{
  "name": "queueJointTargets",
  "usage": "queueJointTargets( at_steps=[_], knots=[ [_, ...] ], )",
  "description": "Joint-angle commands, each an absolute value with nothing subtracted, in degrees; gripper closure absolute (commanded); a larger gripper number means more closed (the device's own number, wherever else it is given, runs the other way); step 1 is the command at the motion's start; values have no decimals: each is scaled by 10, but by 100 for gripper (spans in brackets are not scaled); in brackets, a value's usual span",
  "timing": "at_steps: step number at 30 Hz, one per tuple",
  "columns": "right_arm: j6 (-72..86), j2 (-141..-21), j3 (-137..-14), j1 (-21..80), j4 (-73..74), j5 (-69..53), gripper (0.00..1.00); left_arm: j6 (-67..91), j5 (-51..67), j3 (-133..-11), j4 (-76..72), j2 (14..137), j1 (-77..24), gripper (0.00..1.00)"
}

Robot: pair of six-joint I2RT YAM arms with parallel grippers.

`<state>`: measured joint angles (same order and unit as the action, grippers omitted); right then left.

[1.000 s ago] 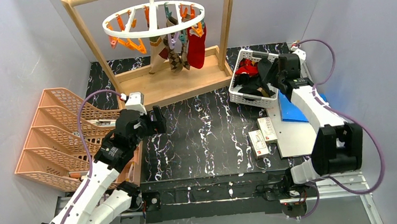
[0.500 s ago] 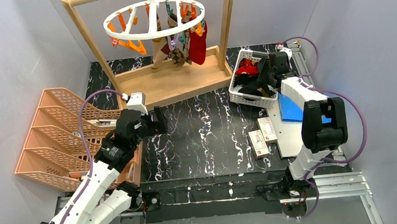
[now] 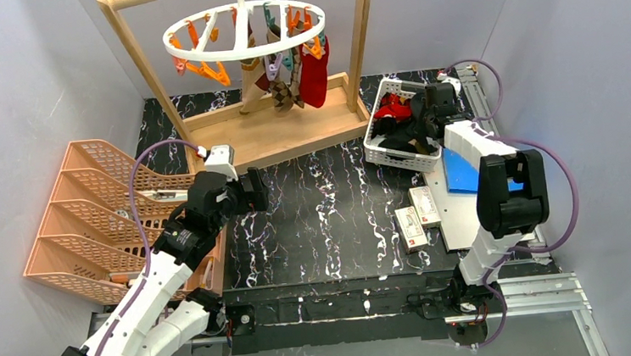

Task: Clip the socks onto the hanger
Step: Pick up the sock from the bin.

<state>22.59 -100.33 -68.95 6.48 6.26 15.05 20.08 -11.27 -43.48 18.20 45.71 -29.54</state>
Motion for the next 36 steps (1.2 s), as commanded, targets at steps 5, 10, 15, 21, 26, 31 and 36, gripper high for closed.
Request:
queueJointTargets(
  at_steps=[5, 10, 15, 21, 26, 31, 36],
  knots=[
    [254, -870, -748, 65, 87, 177, 99, 192, -106, -428, 169, 458, -299, 1],
    [269, -771, -758, 69, 128, 166, 99, 193, -103, -427, 166, 456, -299, 2],
    [277, -680, -762, 99, 166, 135, 99, 192, -106, -427, 166, 456, -299, 2],
    [276, -623, -773, 136, 224, -103, 99, 192, -108, -427, 166, 456, -299, 2],
    [266, -572, -712, 165, 230, -320, 99, 190, -104, -425, 164, 457, -299, 1],
    [267, -509, -614, 191, 218, -421, 99, 199, -76, -430, 172, 438, -299, 2],
    [310, -463, -522, 205, 144, -507, 99, 252, -23, -410, 137, 359, -299, 2]
  ],
)
